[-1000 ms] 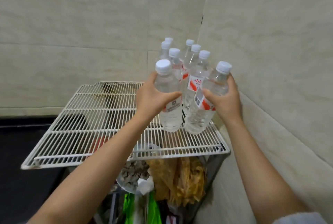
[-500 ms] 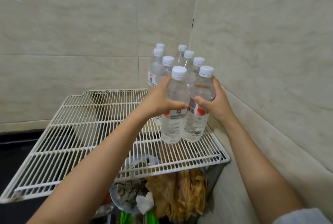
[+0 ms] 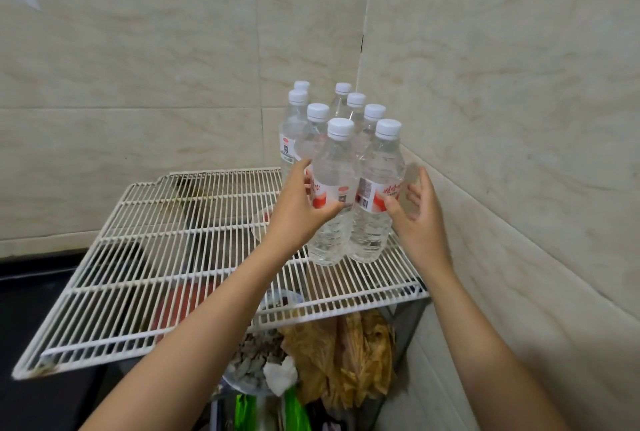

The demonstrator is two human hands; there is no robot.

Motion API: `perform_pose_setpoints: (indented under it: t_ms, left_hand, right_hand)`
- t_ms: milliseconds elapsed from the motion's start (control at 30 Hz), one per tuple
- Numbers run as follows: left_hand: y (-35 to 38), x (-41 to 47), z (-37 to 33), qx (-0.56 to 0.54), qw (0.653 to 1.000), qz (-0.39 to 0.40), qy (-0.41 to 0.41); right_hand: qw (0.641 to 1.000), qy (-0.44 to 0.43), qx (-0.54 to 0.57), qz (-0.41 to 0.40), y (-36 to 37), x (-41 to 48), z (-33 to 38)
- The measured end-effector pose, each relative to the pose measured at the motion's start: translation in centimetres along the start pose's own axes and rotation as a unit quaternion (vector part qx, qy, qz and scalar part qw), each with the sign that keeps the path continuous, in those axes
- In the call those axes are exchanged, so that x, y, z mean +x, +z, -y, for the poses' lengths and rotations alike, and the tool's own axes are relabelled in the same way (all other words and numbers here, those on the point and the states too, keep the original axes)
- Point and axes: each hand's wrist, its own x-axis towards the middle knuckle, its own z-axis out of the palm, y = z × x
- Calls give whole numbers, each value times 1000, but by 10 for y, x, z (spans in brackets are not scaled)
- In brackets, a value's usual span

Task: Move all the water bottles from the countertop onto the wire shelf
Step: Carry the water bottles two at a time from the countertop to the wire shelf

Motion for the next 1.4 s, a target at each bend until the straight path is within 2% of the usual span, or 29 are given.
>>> perform_pose_setpoints:
  t_ms: [133,233,400,500,700,1000,1200,1400]
  left_hand:
    - [-4,-21,16,25,998,-23,-46]
    - [-12,-40,26,45,996,-34,-69]
    - [-29,-79,36,93,988,-76,-95]
    - [-44,-109,39,110,980,-137,-97]
    - [-90,-178,43,114,950,-241,-162]
    - [-173,-304,59,133,875,-394,-250]
    - [-241,-448,59,145,802,-479,-327]
    - [-296,-608,41,139,731,-560,-365]
  right_hand:
    - [991,-63,-84,-82,4,-31,-2]
    - [980,-144,-100,-91,16,-44,-9]
    - [969,-208,-135,-21,44,-63,-19]
    - [955,-252,-158,22,66,-74,-23]
    - [930,-317,-160,98,109,-115,-3]
    - [890,-396,-114,197,168,-196,65]
    - [857,-426,-85,277,203,-314,119]
    - [802,-473,-73,358,227,-454,157]
